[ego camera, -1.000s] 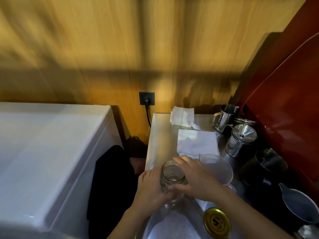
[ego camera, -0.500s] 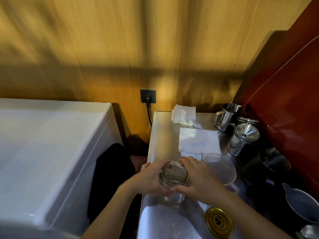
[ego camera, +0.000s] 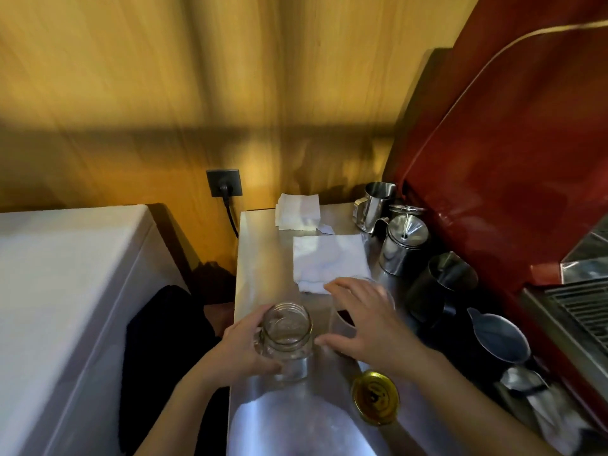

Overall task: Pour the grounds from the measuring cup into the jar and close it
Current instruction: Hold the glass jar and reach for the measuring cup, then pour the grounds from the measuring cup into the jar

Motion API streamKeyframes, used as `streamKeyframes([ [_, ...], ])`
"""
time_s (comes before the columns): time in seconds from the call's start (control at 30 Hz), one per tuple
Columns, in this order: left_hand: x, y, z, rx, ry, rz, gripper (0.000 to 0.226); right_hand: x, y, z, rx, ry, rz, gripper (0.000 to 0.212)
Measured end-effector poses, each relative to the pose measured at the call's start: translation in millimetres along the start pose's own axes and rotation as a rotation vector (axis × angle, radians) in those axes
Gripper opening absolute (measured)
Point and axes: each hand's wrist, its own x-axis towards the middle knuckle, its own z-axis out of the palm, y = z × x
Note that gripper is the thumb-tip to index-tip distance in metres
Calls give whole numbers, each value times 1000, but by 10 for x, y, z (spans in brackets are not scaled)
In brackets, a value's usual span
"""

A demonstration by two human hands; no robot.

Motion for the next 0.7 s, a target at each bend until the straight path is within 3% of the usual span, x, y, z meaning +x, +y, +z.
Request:
streamKeyframes([
  [0.37, 33, -101, 57, -147, -23, 11, 86, -497, 471, 0, 18, 124, 411, 96],
  [0.43, 31, -98, 59, -170, -39, 12, 86, -514, 530, 38, 22, 54, 491, 82],
  [0.57, 21, -64, 65, -190, -62, 4, 89, -502, 566, 74, 103, 9, 493, 15],
  [0.7, -6, -40, 58, -182, -53, -2, 87, -489, 577, 105, 364, 71, 561, 24],
])
